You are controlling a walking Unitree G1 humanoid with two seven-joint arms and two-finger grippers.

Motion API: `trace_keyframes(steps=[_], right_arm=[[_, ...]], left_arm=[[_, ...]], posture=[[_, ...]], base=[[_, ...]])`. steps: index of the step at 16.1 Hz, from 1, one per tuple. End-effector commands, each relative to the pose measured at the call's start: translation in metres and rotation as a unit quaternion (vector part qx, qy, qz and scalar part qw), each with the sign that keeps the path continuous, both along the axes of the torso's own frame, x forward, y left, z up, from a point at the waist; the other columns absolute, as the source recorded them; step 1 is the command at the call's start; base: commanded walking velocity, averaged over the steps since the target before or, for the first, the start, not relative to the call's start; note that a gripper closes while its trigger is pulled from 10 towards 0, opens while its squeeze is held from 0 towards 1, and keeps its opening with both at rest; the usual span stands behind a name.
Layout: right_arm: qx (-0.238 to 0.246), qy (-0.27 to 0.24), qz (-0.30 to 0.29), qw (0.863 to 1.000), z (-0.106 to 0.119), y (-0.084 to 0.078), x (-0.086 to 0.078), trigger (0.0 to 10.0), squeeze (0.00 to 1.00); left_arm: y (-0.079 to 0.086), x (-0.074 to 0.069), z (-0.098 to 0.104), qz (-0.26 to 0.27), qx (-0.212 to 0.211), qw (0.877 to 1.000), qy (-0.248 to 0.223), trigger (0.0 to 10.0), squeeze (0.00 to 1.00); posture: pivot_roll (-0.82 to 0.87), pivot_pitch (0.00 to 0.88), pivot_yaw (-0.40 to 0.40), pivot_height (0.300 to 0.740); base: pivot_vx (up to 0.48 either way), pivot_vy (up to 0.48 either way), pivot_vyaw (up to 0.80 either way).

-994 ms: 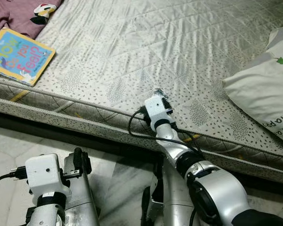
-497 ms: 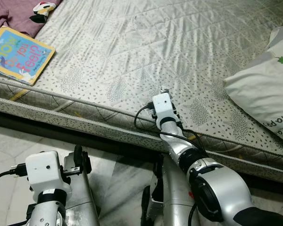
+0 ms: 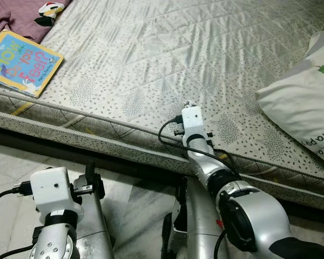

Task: Clean up the room

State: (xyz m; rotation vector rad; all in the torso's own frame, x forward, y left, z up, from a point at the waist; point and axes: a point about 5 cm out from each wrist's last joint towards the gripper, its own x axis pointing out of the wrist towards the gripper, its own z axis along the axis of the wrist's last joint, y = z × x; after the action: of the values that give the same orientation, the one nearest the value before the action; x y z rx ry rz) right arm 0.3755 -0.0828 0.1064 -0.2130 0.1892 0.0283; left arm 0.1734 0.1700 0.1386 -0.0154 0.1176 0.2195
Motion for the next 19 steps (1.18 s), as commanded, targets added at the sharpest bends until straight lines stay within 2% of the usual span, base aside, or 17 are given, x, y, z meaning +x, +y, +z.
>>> trace_keyframes(steps=[1,4,7,8,10,12,14,15,16,17,18,19], right_arm=[[0.013,0.02,-0.008,1.0,-0.009,-0.007,-0.003,0.0,0.0],[0.027,0.017,-0.017,0.999,-0.008,-0.02,-0.001,0.0,0.0],[0.058,0.004,-0.035,0.998,-0.007,-0.049,0.0,0.0,0.0],[0.082,-0.005,-0.03,0.996,-0.007,-0.056,-0.001,0.0,0.0],[0.094,-0.029,0.0,0.995,-0.007,-0.064,-0.005,0.0,0.0],[0.089,-0.078,0.051,0.992,-0.006,-0.08,-0.019,0.0,0.0],[0.126,-0.091,0.054,0.986,-0.01,-0.095,-0.047,0.0,0.0],[0.13,-0.093,0.061,0.985,-0.01,-0.095,-0.055,0.0,0.0],[0.137,-0.095,0.075,0.983,-0.013,-0.091,-0.073,0.0,0.0],[0.145,-0.091,0.077,0.982,-0.016,-0.089,-0.082,1.4,0.0],[0.148,-0.08,0.082,0.982,-0.02,-0.088,-0.095,10.0,0.0],[0.145,-0.064,0.074,0.984,-0.024,-0.09,-0.108,10.0,0.0]], left_arm=[[0.001,0.0,-0.006,0.004,0.001,1.0,0.012,10.0,0.0],[-0.002,0.014,-0.007,-0.01,-0.002,1.0,0.0,10.0,0.0],[-0.007,0.036,-0.012,-0.036,-0.007,0.999,-0.015,10.0,0.0],[-0.007,0.042,-0.014,-0.041,-0.005,0.999,-0.017,10.0,0.0],[-0.007,0.05,-0.017,-0.053,-0.006,0.998,-0.019,10.0,0.0],[-0.007,0.062,-0.023,-0.081,-0.006,0.996,-0.026,10.0,0.0],[-0.005,0.067,-0.025,-0.092,0.002,0.995,-0.029,10.0,0.0],[-0.004,0.069,-0.027,-0.093,0.002,0.995,-0.029,10.0,0.0],[-0.003,0.07,-0.03,-0.097,-0.001,0.995,-0.027,10.0,0.0],[-0.002,0.07,-0.031,-0.096,-0.001,0.995,-0.027,10.0,0.0],[-0.002,0.069,-0.034,-0.096,-0.003,0.995,-0.027,10.0,0.0],[-0.002,0.066,-0.038,-0.097,-0.003,0.995,-0.024,10.0,0.0]], posture=[[0.21,0.242,-0.163,0.526],[0.18,0.193,-0.149,0.526],[0.11,0.113,-0.121,0.526],[0.09,0.089,-0.105,0.526],[0.04,0.048,-0.077,0.526],[-0.01,0.0,-0.041,0.526],[-0.04,0.0,-0.017,0.526],[-0.04,0.0,-0.015,0.526],[-0.05,0.0,0.004,0.526],[-0.06,0.0,0.006,0.526],[-0.06,0.0,0.016,0.526],[-0.06,0.0,0.023,0.526]], base=[[0.0,0.0,0.0],[0.0,0.0,0.0],[0.0,0.0,0.0],[0.0,0.0,0.0],[0.0,0.0,0.0],[0.0,0.0,0.0],[0.0,0.0,0.0],[0.0,0.0,0.0],[0.0,0.0,0.0],[0.0,0.0,0.0],[0.0,0.0,0.0],[0.0,0.0,0.0]])
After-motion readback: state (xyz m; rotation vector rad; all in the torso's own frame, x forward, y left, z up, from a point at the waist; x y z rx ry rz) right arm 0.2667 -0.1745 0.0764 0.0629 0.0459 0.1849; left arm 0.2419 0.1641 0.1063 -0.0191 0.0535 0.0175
